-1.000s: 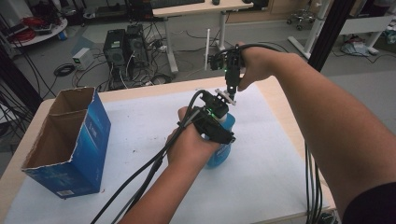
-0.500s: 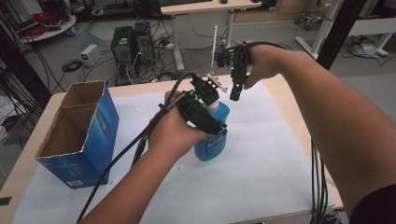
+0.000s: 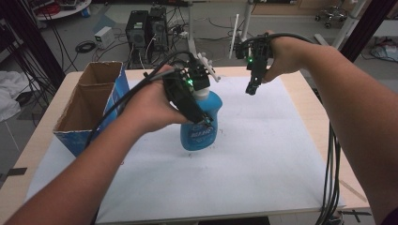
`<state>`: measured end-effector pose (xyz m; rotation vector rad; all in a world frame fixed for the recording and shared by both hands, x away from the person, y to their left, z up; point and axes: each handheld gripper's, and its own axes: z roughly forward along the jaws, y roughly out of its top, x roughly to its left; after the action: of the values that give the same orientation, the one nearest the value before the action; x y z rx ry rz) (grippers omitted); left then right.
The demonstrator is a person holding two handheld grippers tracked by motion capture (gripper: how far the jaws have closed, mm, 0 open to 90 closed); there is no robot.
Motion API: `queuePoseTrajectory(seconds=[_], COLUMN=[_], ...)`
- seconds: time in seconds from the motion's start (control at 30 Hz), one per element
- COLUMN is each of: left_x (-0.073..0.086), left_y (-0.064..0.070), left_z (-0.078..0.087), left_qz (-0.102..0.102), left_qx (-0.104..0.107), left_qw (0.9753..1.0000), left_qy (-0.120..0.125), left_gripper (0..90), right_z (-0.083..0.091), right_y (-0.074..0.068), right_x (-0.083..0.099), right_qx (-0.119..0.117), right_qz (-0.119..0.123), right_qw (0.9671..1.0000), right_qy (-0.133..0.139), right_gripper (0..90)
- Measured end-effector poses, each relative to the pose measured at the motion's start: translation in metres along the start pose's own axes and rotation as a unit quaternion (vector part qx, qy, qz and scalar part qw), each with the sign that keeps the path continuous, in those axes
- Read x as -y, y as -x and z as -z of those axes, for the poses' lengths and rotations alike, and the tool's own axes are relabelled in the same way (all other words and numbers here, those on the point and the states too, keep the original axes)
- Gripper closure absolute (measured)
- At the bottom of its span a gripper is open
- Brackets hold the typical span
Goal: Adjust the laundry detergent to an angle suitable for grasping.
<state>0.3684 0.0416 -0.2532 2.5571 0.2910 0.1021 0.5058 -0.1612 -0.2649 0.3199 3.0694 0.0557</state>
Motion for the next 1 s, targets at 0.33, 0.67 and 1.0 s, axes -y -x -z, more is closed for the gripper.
queuePoseTrajectory(seconds=[0.33, 0.67, 1.0], left_x=[0.015, 0.022, 0.03], left_y=[-0.004, -0.003, -0.002], left_z=[0.011, 0.01, 0.0], left_qz=[-0.063, -0.129, -0.209], left_qx=[0.052, 0.109, 0.138], left_qw=[0.9966, 0.9856, 0.9679], left_qy=[-0.008, -0.004, -0.017], left_gripper=[42.3, 42.3, 42.2], right_z=[-0.003, -0.003, -0.008], right_y=[-0.009, -0.014, -0.017], right_x=[-0.007, -0.011, -0.008], right_qx=[0.001, 0.003, 0.001], right_qz=[0.02, 0.028, 0.026], right_qw=[0.9998, 0.9996, 0.9996], right_qy=[-0.008, -0.011, -0.01], right_gripper=[1.5, 1.5, 1.5])
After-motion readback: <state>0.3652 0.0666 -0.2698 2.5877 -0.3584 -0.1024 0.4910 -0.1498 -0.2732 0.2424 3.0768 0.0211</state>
